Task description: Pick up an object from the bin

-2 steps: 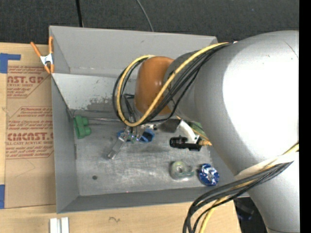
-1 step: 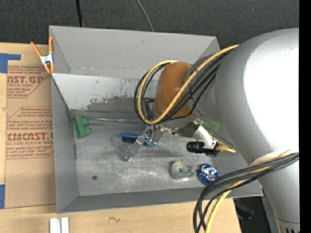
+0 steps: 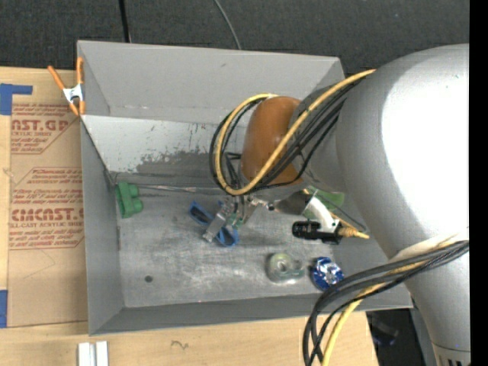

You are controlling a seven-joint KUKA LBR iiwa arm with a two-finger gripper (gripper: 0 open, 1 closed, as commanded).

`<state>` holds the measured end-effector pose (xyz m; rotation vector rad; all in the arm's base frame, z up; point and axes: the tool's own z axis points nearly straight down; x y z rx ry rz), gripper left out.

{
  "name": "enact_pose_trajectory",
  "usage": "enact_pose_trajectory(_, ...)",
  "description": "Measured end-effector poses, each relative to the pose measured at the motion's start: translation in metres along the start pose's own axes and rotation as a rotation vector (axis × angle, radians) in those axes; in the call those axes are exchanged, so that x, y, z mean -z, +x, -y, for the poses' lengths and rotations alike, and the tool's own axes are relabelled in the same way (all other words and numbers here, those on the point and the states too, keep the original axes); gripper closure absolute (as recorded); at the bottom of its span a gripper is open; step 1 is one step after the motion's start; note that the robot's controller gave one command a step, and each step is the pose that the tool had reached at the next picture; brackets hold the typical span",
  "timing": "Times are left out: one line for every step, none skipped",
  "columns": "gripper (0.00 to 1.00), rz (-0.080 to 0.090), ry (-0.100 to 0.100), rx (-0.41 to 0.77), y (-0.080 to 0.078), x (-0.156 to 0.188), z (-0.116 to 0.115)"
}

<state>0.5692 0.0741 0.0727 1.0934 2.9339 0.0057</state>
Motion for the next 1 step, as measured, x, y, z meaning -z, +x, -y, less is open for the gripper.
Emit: enact_pose_trajectory(1.0, -0.002, -0.001, 0.113, -0.004, 0.1674, -0.0082)
